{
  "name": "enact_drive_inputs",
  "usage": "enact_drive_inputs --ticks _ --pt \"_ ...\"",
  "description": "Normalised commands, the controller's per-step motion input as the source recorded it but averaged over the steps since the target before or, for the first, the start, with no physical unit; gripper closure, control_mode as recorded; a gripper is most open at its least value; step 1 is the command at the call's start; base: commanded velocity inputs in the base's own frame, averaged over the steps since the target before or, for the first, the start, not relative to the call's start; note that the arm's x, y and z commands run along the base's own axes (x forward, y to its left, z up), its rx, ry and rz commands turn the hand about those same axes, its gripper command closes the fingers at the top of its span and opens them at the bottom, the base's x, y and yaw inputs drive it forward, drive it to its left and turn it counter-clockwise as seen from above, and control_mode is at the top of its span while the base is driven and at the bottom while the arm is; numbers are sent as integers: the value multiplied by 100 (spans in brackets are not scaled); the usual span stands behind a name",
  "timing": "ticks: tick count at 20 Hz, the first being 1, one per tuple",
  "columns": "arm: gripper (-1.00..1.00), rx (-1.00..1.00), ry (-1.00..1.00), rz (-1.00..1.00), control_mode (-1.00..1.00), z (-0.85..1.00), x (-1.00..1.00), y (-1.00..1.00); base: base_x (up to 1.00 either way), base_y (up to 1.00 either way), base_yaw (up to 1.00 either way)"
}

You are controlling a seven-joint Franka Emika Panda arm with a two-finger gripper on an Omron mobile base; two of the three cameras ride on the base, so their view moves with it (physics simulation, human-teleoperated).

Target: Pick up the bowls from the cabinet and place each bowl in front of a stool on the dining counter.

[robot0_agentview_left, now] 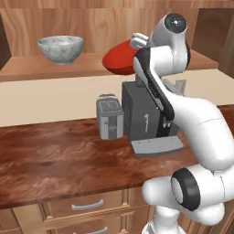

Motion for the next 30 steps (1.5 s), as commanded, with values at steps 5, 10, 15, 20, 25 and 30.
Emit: enact_drive_inputs --ticks 5,10,15,20,25,30 --pt "100 32 -39 0 -100 -18 -100 -29 0 0 0" --pt "100 47 -21 0 -100 -9 -98 -34 0 0 0" --pt "100 53 -2 0 -100 0 -83 -33 0 0 0" --pt "100 51 6 1 -100 7 -67 -34 0 0 0" --pt "100 7 21 1 -100 18 -24 4 0 0 0" --pt "100 -17 37 0 -100 27 0 22 0 0 0"
